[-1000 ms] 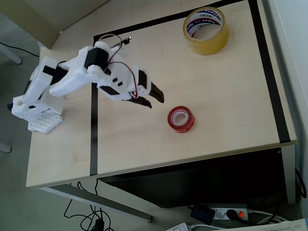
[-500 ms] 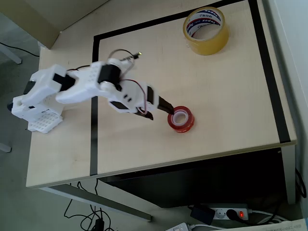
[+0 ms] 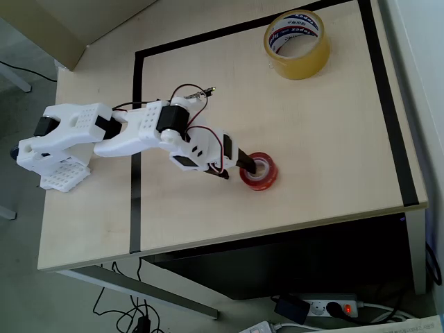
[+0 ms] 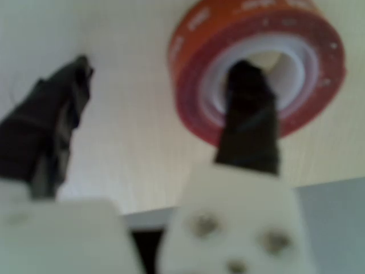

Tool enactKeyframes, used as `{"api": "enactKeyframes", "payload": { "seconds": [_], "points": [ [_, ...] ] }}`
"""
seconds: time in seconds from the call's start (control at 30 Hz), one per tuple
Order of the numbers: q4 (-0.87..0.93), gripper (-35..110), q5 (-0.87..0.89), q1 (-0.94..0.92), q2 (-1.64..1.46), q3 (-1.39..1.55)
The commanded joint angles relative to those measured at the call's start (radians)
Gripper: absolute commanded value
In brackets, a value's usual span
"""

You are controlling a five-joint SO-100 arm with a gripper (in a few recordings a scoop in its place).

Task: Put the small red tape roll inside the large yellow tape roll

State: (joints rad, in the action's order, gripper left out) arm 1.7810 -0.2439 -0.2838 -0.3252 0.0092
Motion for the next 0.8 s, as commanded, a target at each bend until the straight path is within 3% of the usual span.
{"api": "enactKeyframes", "payload": {
  "seconds": [0.0,0.17,0.3,0.5,0.77],
  "points": [
    [0.028,0,0.008,0.006,-0.054,-0.074],
    [0.028,0,0.008,0.008,-0.137,-0.083],
    [0.020,0,0.000,0.048,-0.235,-0.250],
    [-0.169,0,0.000,0.189,-0.431,-0.249],
    [-0.394,0,0.000,0.396,-0.430,-0.249]
  ]
}}
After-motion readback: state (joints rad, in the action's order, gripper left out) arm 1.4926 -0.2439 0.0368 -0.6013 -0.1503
